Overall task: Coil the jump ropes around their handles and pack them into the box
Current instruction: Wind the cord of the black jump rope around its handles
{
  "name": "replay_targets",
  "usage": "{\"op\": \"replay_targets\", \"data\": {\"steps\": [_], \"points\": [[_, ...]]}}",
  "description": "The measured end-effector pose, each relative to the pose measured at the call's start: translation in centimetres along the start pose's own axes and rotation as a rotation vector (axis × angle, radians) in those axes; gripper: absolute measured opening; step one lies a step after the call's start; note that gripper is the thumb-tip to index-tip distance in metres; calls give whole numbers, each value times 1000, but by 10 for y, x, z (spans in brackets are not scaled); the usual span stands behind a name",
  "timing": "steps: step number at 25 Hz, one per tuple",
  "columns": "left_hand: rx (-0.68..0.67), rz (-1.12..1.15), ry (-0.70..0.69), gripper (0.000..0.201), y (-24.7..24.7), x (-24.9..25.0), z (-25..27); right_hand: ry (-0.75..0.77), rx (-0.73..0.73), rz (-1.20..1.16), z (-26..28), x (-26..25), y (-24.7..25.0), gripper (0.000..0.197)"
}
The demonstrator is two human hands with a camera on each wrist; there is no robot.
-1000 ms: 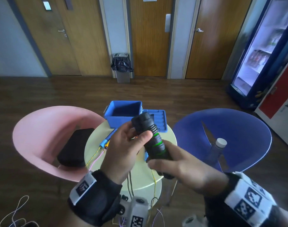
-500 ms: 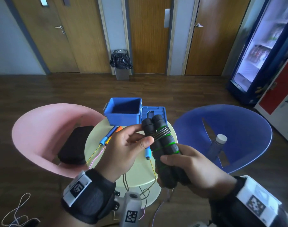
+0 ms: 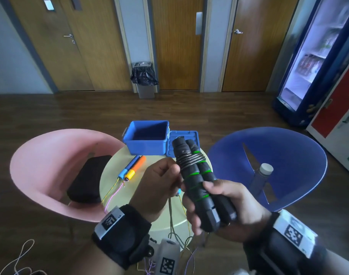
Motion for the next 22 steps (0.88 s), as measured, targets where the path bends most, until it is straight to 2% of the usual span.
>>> {"op": "replay_targets", "data": {"steps": [2,5,7,10,12,13,16,18,22], "points": [[-36,101,-8,84,-9,-4,-5,-34,-64,-87,-3,5,0,33],[-89,163,-20,66,-24,3,-9,-66,-168,-197,-10,8,1,35],[-22,191,10,64,-21,0,-17,-96,-175,-170,-15,7,10,41],[184,165,30,68,6,-13,-27,-261,-19,114,-19,7,38,55],[347,55,58,49,28,-22,-26,-324,173,321,-17,0,59,49],[387,-32,77,40,33,-26,-23,-347,268,411,-16,-2,67,46],[452,-215,98,34,36,-32,-17,-415,452,632,-19,0,80,35],[490,-303,112,39,40,-33,-16,-433,543,634,-21,4,87,26],[359,-370,158,44,43,-39,-20,-404,619,721,-19,-2,97,18]]}}
Point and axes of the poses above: each hand's wrist, its own z-axis away from the middle knuckle, its own y-axis out of the back of the hand, x = y × z, the point moved 8 cm from there along -z, towards the middle knuckle, and after that the axes turned 10 degrees about -x, right-handed, at the moved point
